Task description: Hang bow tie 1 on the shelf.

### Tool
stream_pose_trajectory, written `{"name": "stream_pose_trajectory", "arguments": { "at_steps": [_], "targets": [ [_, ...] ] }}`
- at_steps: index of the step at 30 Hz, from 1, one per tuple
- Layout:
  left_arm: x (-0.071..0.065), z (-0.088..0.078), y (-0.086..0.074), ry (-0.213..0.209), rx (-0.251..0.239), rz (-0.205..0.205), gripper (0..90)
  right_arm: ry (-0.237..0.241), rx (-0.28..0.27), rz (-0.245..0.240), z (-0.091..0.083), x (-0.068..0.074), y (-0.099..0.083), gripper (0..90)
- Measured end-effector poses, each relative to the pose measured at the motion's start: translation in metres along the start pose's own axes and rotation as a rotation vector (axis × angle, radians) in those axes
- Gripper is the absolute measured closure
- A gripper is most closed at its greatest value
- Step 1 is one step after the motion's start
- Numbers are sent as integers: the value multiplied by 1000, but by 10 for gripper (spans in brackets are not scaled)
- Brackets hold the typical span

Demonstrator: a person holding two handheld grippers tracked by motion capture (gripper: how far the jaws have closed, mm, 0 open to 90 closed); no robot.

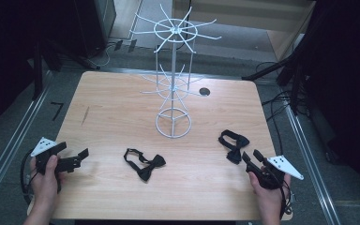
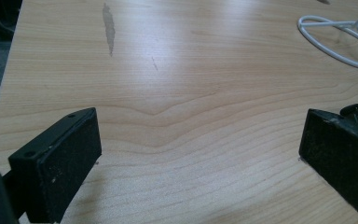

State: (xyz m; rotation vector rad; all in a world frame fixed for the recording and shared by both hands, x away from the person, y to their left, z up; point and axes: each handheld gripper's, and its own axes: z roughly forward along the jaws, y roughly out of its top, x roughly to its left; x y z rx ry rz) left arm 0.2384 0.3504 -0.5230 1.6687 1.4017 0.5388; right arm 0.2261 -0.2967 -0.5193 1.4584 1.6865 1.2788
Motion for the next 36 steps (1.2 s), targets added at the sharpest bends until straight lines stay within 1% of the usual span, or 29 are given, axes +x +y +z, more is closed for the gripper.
{"name": "stream_pose_trajectory", "arguments": {
  "at_steps": [1, 2, 3, 4, 6, 8, 10, 12, 13, 14, 16, 18, 21, 22, 23, 26, 27, 28, 31, 33, 34, 36],
  "targets": [
    [0, 1, 0, 1, 4, 7, 0, -24, 3, 12, 3, -1, 2, 513],
    [0, 1, 0, 1, 4, 7, 0, -24, 3, 12, 3, -1, 2, 513],
    [-1, 1, 0, 0, 4, 7, 0, -34, 5, 16, 4, -2, 4, 515],
    [-1, 1, 0, 1, 3, 8, 0, -55, 4, 32, 7, -4, 6, 525],
    [-1, 1, 0, -5, 4, 7, 0, -67, 15, 21, 11, -6, 8, 538],
    [0, 1, 0, -7, 7, 4, 0, -71, 22, 22, 14, -6, 8, 544],
    [0, 2, 1, -6, 10, 2, 0, -85, 44, 43, 22, -9, 10, 550],
    [0, 2, 1, -7, 15, 3, 0, -88, 48, 44, 25, -9, 10, 553],
    [0, 2, 1, -6, 15, 3, 0, -91, 53, 55, 30, -11, 11, 557],
    [0, 2, 1, -6, 14, 4, 0, -91, 53, 55, 30, -11, 11, 557],
    [0, 2, 1, -7, 13, 2, 0, -107, 75, 67, 39, -13, 12, 563],
    [0, 2, 1, -8, 18, 1, 0, -111, 89, 62, 45, -15, 13, 563],
    [0, 3, 1, -8, 19, 1, 0, -105, 102, 73, 50, -17, 14, 563],
    [0, 3, 1, -7, 20, 2, 0, -102, 118, 83, 56, -17, 14, 563],
    [0, 3, 1, -7, 21, 2, 0, -101, 132, 91, 59, -16, 14, 563],
    [0, 3, 1, -8, 22, 3, 0, -103, 147, 94, 64, -15, 13, 563],
    [0, 3, 1, -8, 22, 4, 0, -96, 156, 91, 66, -14, 12, 562],
    [0, 3, 1, -9, 23, 5, 0, -101, 178, 85, 70, -12, 11, 559],
    [0, 3, 1, -8, 24, 5, 0, -111, 222, 96, 74, -11, 8, 527],
    [0, 4, 2, -10, 25, 5, 0, -124, 241, 107, 75, -12, 7, 498],
    [0, 4, 2, -10, 25, 5, 0, -124, 241, 107, 75, -12, 7, 498],
    [0, 4, 2, -10, 26, 5, 0, -130, 257, 132, 75, -12, 6, 483]
  ]
}}
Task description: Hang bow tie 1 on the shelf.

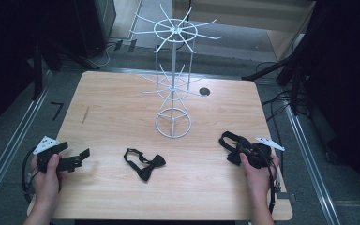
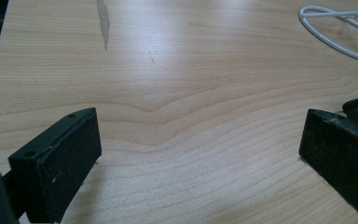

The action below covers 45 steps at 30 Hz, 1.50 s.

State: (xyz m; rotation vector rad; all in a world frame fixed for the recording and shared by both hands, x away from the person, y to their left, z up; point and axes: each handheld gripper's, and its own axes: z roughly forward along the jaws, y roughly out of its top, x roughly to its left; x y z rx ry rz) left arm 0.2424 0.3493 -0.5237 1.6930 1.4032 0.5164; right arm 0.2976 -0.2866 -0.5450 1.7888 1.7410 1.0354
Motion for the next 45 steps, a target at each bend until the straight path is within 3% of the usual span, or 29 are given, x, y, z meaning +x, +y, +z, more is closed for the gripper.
{"name": "stream_pose_trajectory", "arguments": {
  "at_steps": [5, 8, 12, 13, 17, 20, 23, 24, 26, 32, 38, 41, 45],
  "targets": [
    [0, 0, 0, 1, 1, -1, 0, 10, 25, 7, 1, 2, -2, 502],
    [0, 0, 0, 1, 1, -2, 0, -4, 38, -27, 1, 5, -2, 550],
    [0, 0, 0, 0, 3, -1, 0, -75, 50, -125, 2, 14, -3, 721],
    [0, 0, 0, 1, 2, 0, 0, -72, 47, -129, 3, 15, -2, 750],
    [0, -1, 0, -1, -3, 0, 0, -75, 58, -165, 8, 16, 3, 767],
    [0, -1, 0, -3, -1, -4, 0, -64, 52, -156, 8, 15, 3, 771],
    [1, 0, 0, -2, 2, -5, 0, -40, 8, -138, 7, 11, -3, 774],
    [1, 0, 0, -2, 2, -5, 0, -9, 0, -97, 6, 10, -3, 774],
    [1, 0, 0, -2, -1, -4, 0, 3, -11, -97, 5, 11, -3, 774],
    [1, 0, 0, -3, -3, -6, 0, 55, -109, -149, -12, 31, 0, 773],
    [1, 0, 0, -3, -4, -8, 0, 77, -157, -190, -22, 43, 2, 772],
    [1, 0, 0, -3, -2, -7, 0, 99, -179, -187, -27, 47, 5, 772],
    [1, 0, 0, -3, -2, -6, 0, 130, -230, -228, -41, 62, 9, 771]
  ]
}}
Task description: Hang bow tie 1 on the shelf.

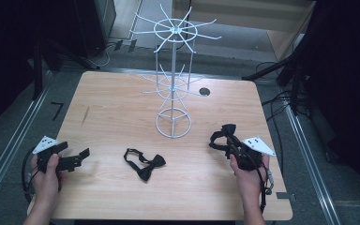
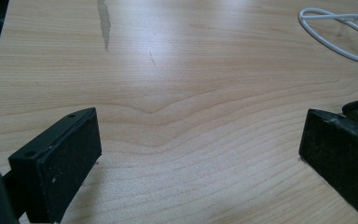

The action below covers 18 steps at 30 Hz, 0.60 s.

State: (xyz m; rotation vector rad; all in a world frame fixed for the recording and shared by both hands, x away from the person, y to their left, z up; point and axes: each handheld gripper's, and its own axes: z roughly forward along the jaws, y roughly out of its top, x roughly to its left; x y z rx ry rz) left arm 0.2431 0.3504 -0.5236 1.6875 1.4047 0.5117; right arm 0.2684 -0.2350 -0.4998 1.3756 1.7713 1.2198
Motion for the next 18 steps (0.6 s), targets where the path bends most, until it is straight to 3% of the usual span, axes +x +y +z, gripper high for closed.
{"name": "stream_pose_trajectory", "arguments": {
  "at_steps": [18],
  "targets": [
    [0, 0, 0, 0, -2, -2, 0, 91, -111, -55, -13, 35, 17, 767]
  ]
}}
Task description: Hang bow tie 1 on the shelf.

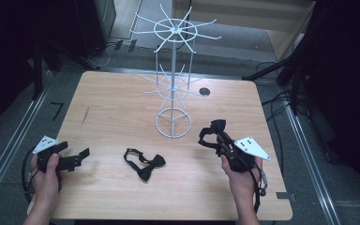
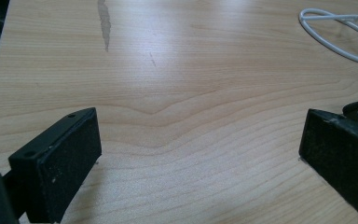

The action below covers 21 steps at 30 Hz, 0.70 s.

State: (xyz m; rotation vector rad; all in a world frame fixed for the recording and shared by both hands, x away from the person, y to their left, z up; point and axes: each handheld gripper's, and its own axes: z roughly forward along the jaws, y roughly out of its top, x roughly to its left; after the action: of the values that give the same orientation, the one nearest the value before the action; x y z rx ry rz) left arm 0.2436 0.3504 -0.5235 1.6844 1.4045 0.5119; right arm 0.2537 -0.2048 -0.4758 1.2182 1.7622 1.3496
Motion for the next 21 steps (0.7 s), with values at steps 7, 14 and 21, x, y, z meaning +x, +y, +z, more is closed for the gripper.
{"name": "stream_pose_trajectory", "arguments": {
  "at_steps": [7, 14, 21],
  "targets": [
    [0, 0, 0, 0, 0, -1, 0, 34, -23, -26, -2, 13, 6, 765],
    [0, 0, 0, -1, 1, 0, 0, 65, -38, -43, -4, 25, 11, 764],
    [0, 0, 0, -3, 2, 1, 0, 81, -70, -57, -10, 31, 19, 764]
  ]
}}
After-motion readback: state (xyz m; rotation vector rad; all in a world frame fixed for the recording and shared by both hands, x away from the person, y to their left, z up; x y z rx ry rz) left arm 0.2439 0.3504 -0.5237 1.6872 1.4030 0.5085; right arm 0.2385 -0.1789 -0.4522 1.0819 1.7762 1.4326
